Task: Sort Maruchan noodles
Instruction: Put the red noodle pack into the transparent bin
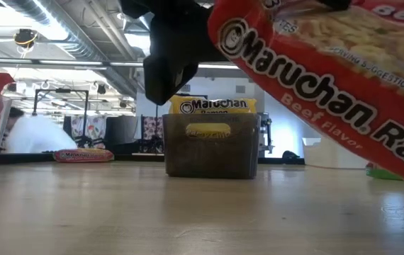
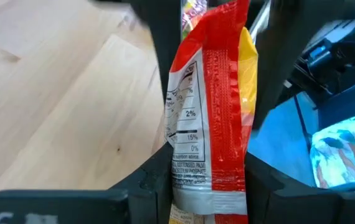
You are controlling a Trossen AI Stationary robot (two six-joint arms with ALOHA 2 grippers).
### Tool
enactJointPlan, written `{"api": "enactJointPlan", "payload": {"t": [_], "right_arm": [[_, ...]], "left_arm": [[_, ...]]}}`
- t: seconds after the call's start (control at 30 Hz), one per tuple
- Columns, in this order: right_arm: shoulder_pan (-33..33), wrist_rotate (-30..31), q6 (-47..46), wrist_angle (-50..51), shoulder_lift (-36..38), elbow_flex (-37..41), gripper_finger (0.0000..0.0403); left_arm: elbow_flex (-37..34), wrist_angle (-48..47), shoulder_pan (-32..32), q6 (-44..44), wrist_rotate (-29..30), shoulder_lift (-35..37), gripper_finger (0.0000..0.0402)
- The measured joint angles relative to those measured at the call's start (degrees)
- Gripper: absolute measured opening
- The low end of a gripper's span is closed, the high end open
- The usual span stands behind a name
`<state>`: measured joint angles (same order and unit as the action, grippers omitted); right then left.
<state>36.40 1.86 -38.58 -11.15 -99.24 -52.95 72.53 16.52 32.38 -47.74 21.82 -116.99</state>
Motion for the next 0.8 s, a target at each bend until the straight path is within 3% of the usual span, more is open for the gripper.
{"api": "enactJointPlan", "payload": {"t": [0.27,0.43,0.6,0.8], "right_arm": [[0.61,-0.49,-0.62,19.58,8.66,-0.07,0.0213],[6.62,5.04,-3.12,32.17,14.20,0.07,0.0213],[17.00,22.72,-7.18,34.36,15.10,0.12,0.0214],[27.88,51.98,-7.53,24.86,10.25,0.17,0.0214]], "left_arm": [[0.00,0.68,0.68,1.72,1.63,0.00,0.0114],[-0.02,4.18,2.53,9.81,5.34,-0.04,0.0114],[-0.02,7.92,4.77,17.15,13.77,-0.07,0.0114],[-0.02,18.79,5.66,28.56,15.53,-0.07,0.0114]]}}
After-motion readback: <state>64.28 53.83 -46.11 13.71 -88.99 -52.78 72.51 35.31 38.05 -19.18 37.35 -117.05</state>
